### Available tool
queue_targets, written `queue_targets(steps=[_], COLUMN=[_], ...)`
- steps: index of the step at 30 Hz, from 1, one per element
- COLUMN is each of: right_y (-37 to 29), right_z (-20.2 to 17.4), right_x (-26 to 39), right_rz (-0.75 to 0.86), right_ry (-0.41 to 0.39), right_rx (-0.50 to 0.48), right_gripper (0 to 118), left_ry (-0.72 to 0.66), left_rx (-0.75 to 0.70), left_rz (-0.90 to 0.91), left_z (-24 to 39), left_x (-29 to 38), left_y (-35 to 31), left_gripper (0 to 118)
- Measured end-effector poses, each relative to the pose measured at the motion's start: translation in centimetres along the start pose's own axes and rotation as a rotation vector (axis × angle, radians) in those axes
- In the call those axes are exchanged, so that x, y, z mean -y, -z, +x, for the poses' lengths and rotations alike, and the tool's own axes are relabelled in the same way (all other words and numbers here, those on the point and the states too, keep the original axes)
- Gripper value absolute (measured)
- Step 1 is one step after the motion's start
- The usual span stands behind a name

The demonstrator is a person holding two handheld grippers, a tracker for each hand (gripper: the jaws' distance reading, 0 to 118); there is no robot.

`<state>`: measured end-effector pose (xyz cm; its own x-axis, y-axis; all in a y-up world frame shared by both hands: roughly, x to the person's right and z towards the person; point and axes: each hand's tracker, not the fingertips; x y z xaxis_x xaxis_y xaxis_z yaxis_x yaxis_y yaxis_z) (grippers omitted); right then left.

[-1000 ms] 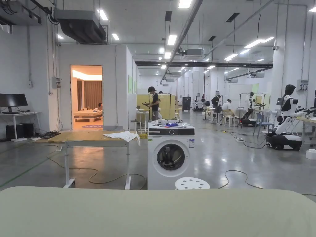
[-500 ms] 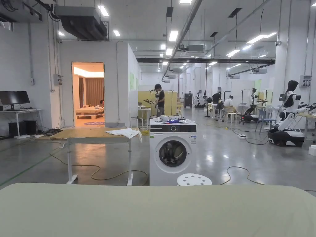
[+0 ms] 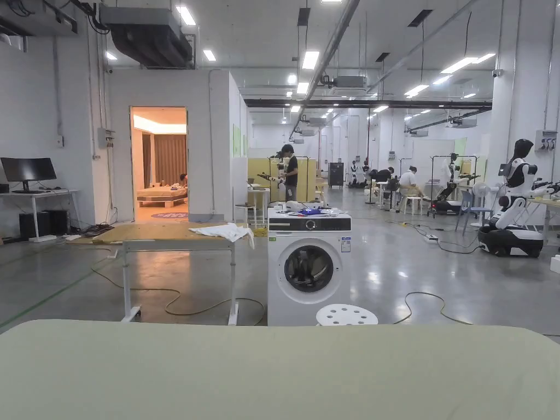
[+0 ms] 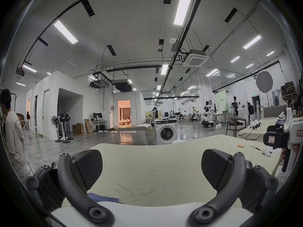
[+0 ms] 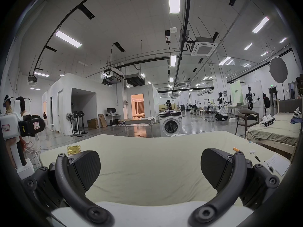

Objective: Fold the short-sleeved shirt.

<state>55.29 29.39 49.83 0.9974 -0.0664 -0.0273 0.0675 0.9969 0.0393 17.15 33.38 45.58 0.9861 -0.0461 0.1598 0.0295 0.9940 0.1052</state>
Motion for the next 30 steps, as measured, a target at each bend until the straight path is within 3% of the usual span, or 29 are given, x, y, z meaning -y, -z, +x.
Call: queue_targets(steps=[8, 13, 17, 21, 25, 30], right_y=[0.2, 1.1, 1.8, 2.0, 1.9, 2.0], right_z=[0.1, -0.3, -1.2, -1.8, -2.1, -1.9], right_x=[-0.2, -1.0, -1.7, -1.8, -1.9, -1.7], right_rz=[-0.007, -0.08, -0.174, -0.254, -0.256, -0.269], right_ry=[0.02, 0.157, 0.213, 0.296, 0.289, 0.342], right_rx=[0.002, 0.079, 0.172, 0.161, 0.147, 0.126], right_gripper=[118, 118, 118, 118, 118, 118], left_ry=[-0.008, -0.019, -0.029, -0.039, -0.052, -0.072], left_rx=[-0.002, 0.011, 0.019, 0.002, -0.006, -0.011], left_rz=[-0.005, -0.012, -0.016, -0.001, 0.003, 0.0], left_z=[-0.1, 0.0, -0.1, -0.2, -0.5, -0.8], left_x=[-0.1, -0.2, -0.1, -0.1, -0.2, -0.2], left_y=[0.1, 0.3, 0.4, 0.2, 0.2, 0.2], left_gripper=[118, 118, 118, 118, 118, 118])
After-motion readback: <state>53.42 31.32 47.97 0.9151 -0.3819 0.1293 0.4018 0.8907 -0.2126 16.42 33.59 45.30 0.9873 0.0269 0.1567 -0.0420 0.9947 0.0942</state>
